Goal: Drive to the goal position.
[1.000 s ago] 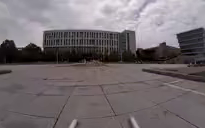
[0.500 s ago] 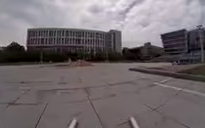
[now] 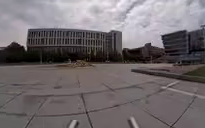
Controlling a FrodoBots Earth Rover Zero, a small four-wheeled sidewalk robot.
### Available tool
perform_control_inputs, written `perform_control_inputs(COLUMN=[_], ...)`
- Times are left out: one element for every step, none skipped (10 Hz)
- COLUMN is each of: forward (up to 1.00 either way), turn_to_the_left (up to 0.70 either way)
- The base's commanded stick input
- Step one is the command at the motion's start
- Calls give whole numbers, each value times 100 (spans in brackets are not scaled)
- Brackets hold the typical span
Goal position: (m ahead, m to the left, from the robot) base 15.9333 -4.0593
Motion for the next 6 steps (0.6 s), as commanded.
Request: perform_control_inputs(forward=[70, 70, 70, 70, 70, 70], turn_to_the_left=[0, 0, 0, 0, 0, 0])
